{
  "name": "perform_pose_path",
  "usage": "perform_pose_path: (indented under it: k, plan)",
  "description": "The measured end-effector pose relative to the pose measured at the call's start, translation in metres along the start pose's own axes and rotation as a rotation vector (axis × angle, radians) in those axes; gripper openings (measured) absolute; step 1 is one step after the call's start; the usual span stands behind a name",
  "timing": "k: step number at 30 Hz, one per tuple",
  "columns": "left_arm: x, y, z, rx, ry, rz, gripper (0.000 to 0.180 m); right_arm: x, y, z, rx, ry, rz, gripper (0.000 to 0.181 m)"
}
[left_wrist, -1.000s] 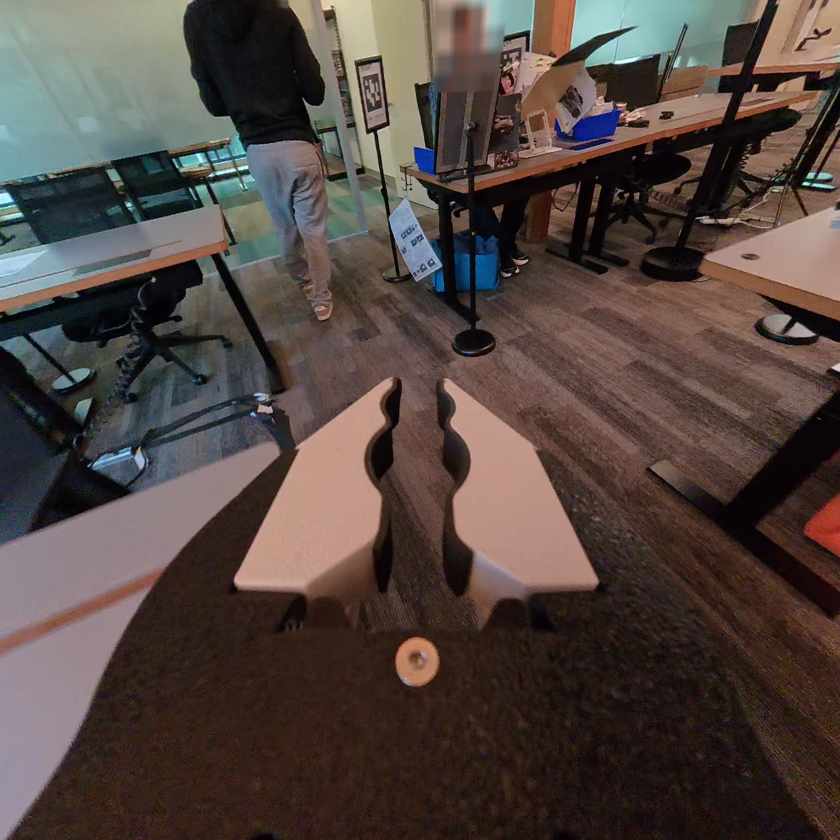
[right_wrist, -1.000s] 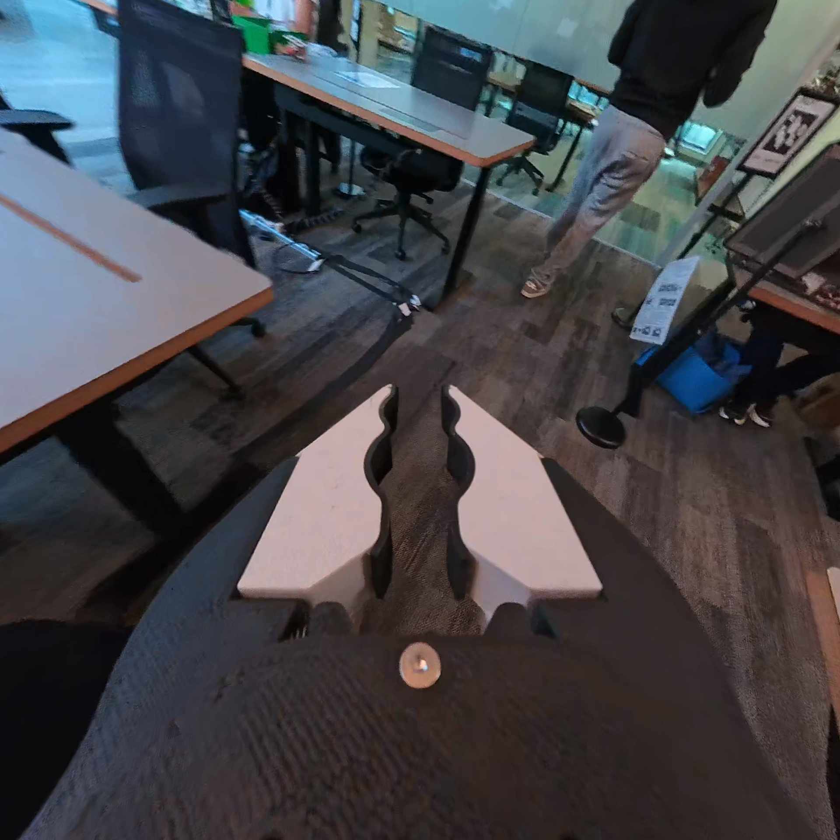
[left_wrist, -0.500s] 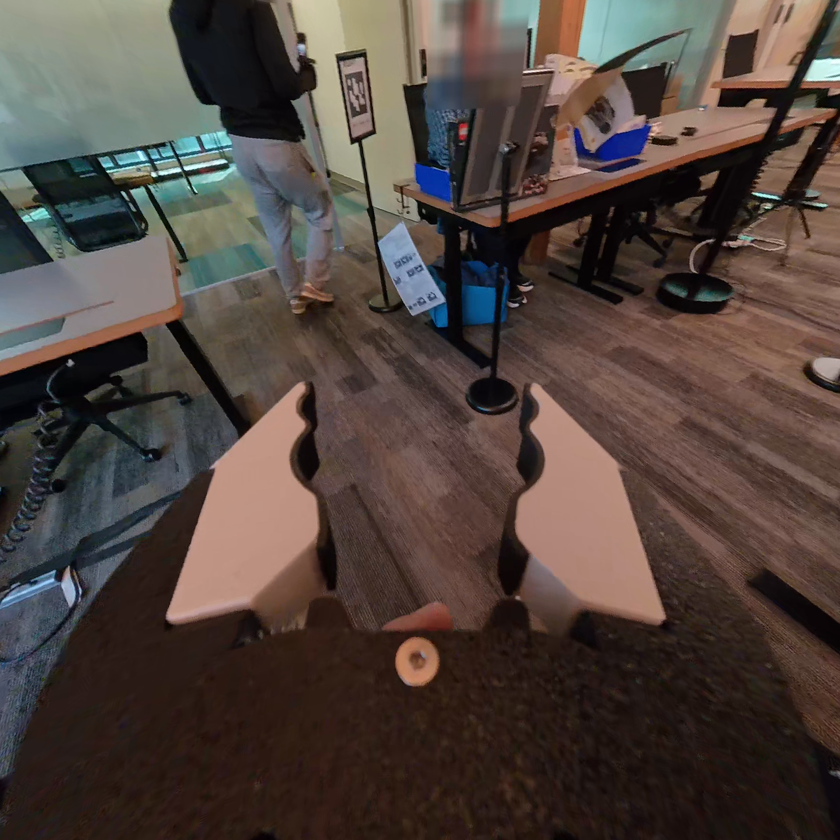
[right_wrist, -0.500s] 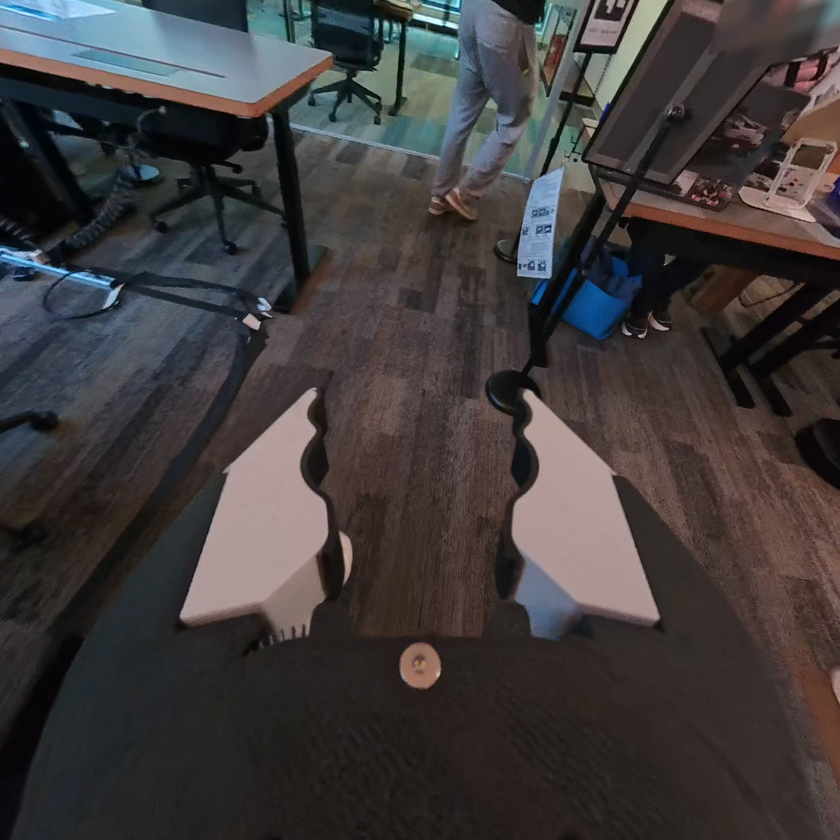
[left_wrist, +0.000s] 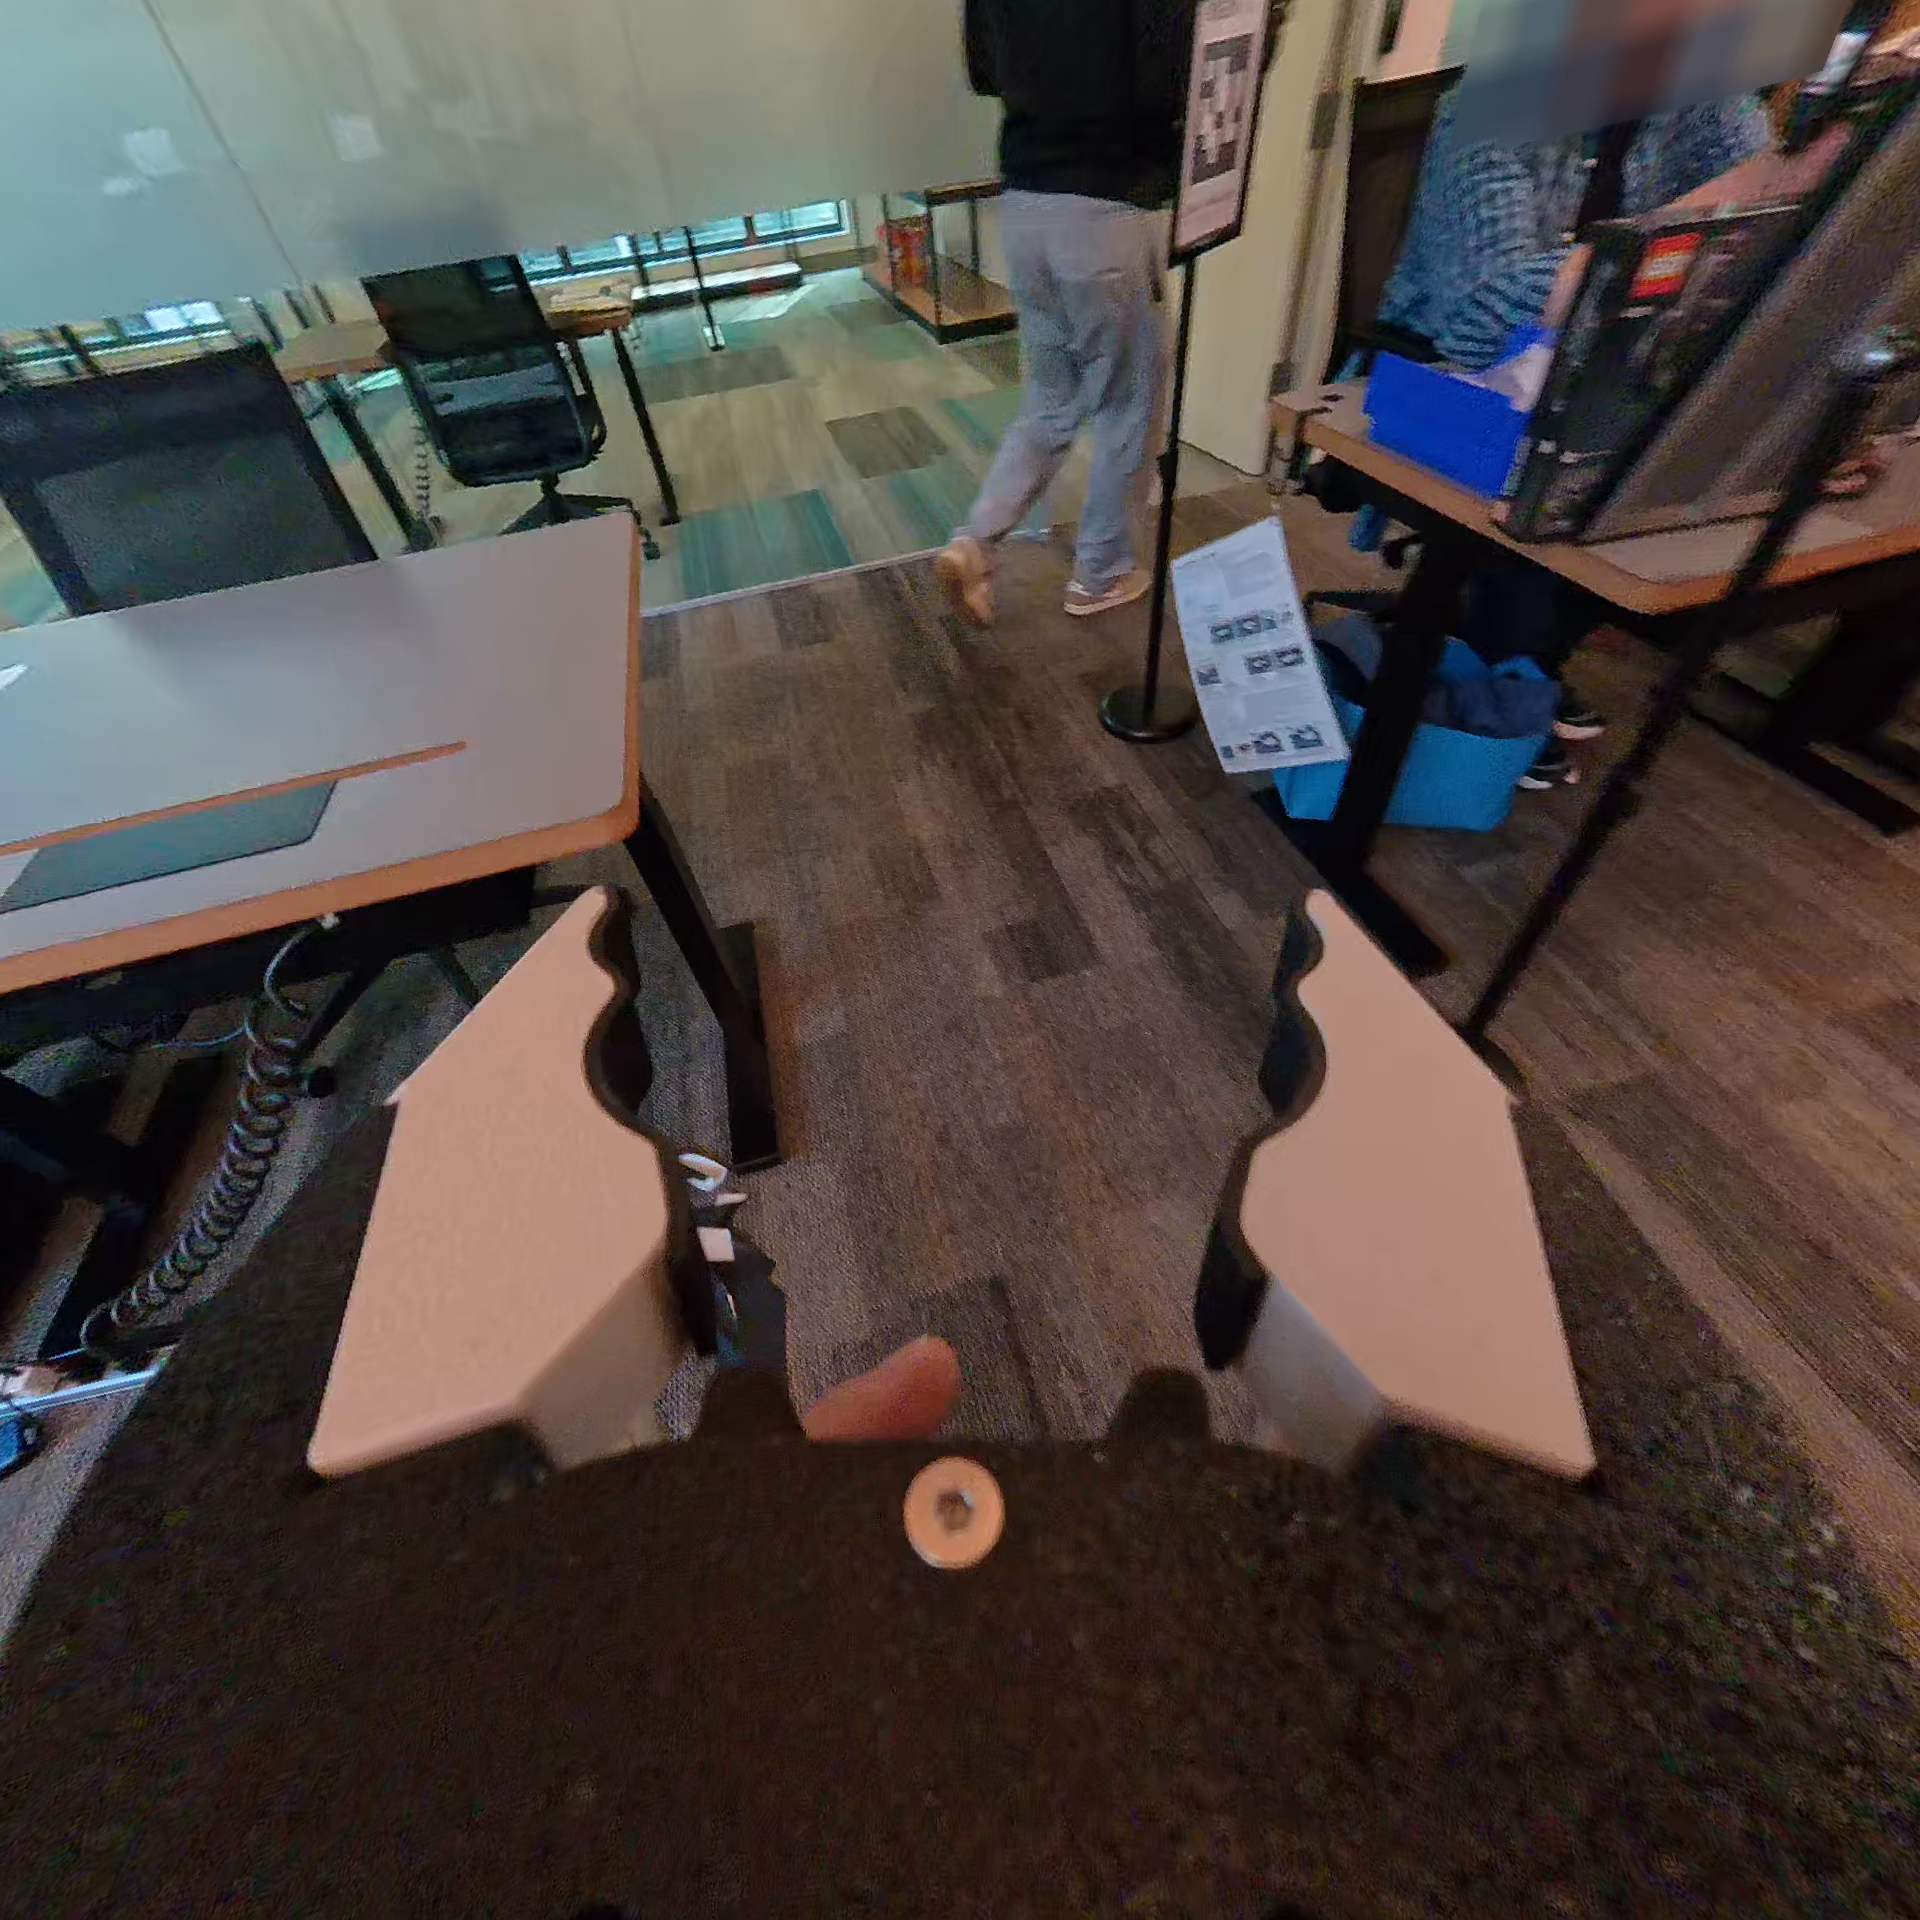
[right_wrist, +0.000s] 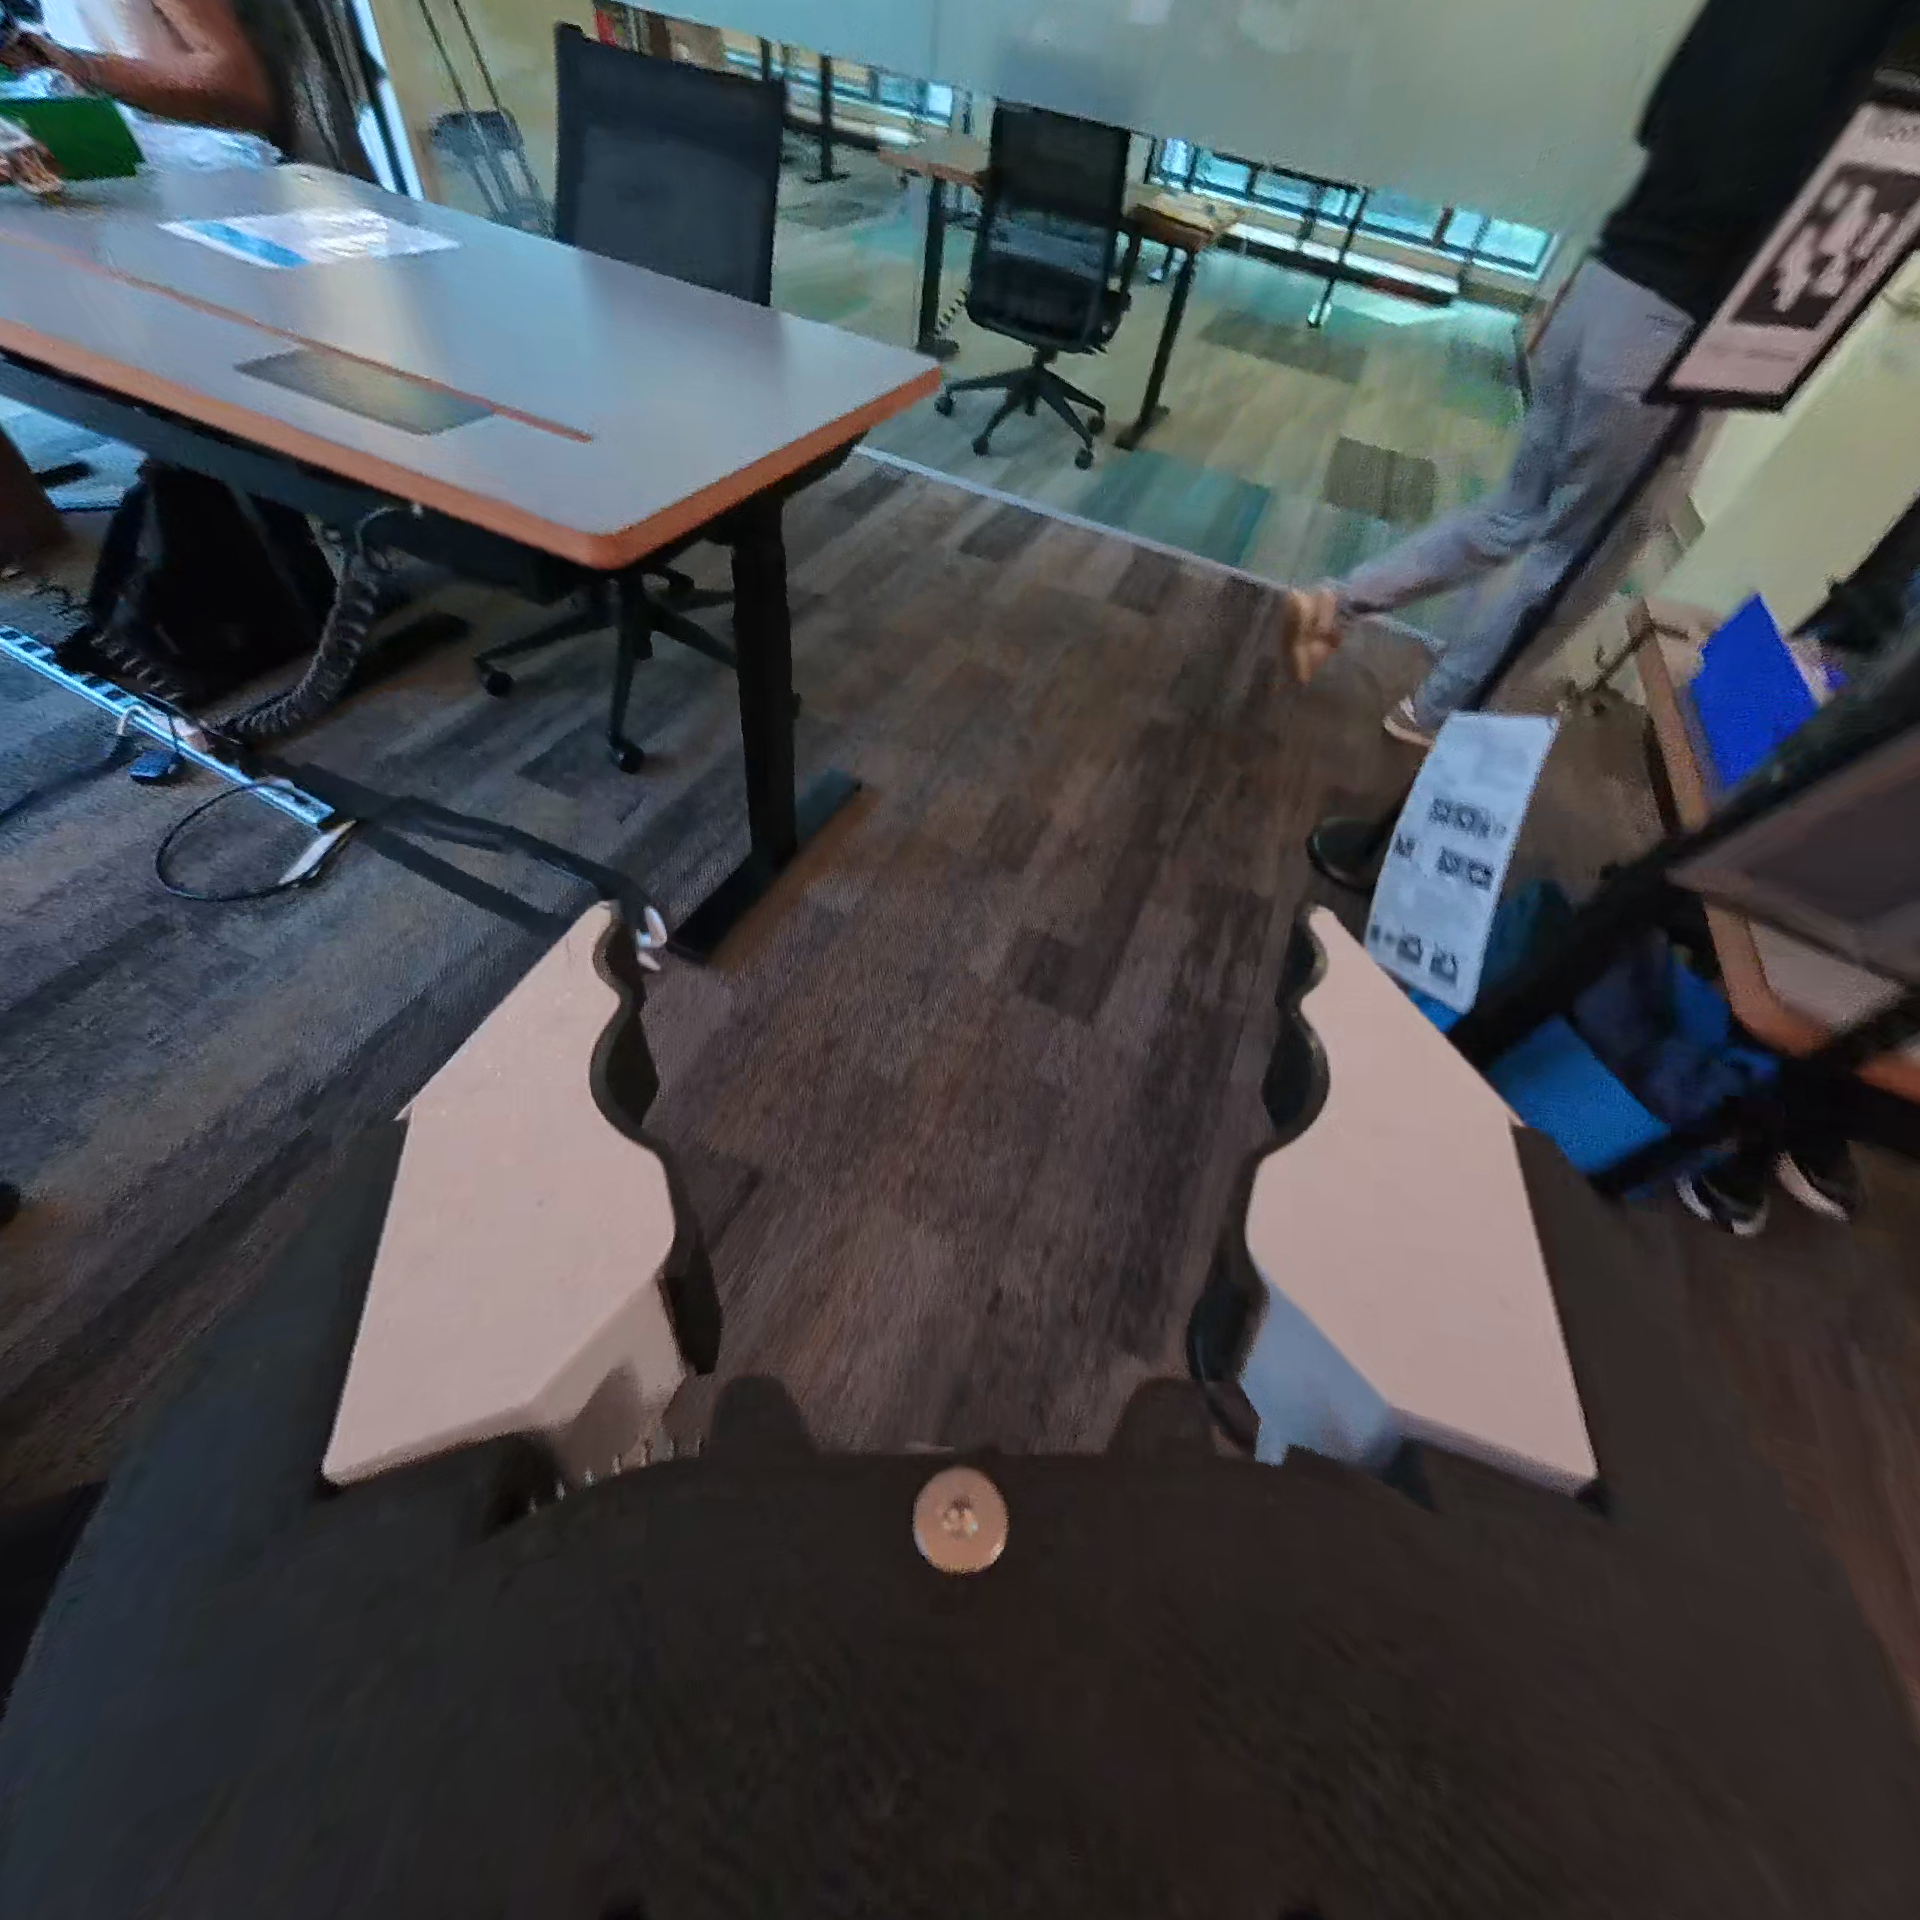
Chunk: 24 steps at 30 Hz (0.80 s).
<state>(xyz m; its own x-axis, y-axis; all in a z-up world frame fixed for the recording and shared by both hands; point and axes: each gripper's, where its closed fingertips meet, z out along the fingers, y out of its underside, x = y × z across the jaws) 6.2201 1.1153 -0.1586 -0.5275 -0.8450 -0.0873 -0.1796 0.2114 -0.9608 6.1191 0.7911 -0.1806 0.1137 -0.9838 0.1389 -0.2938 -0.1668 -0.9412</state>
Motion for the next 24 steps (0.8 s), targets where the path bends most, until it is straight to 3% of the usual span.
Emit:
perform_pose_path:
  k: [8,12,19,24]
  plan:
    - [-0.081,-0.034,0.265,0.02,0.07,0.014,0.114,0.079,-0.076,0.256,0.017,-0.003,-0.082,0.112]
    - [-0.107,-0.087,0.411,0.025,0.183,-0.037,0.109,0.14,-0.093,0.367,-0.073,0.059,-0.048,0.109]
    - [-0.119,-0.181,0.627,0.051,0.348,0.023,0.104,0.237,-0.106,0.503,-0.146,0.195,0.005,0.1]
    - [-0.132,-0.202,0.772,0.048,0.392,0.088,0.077,0.314,-0.109,0.625,-0.167,0.272,0.014,0.079]
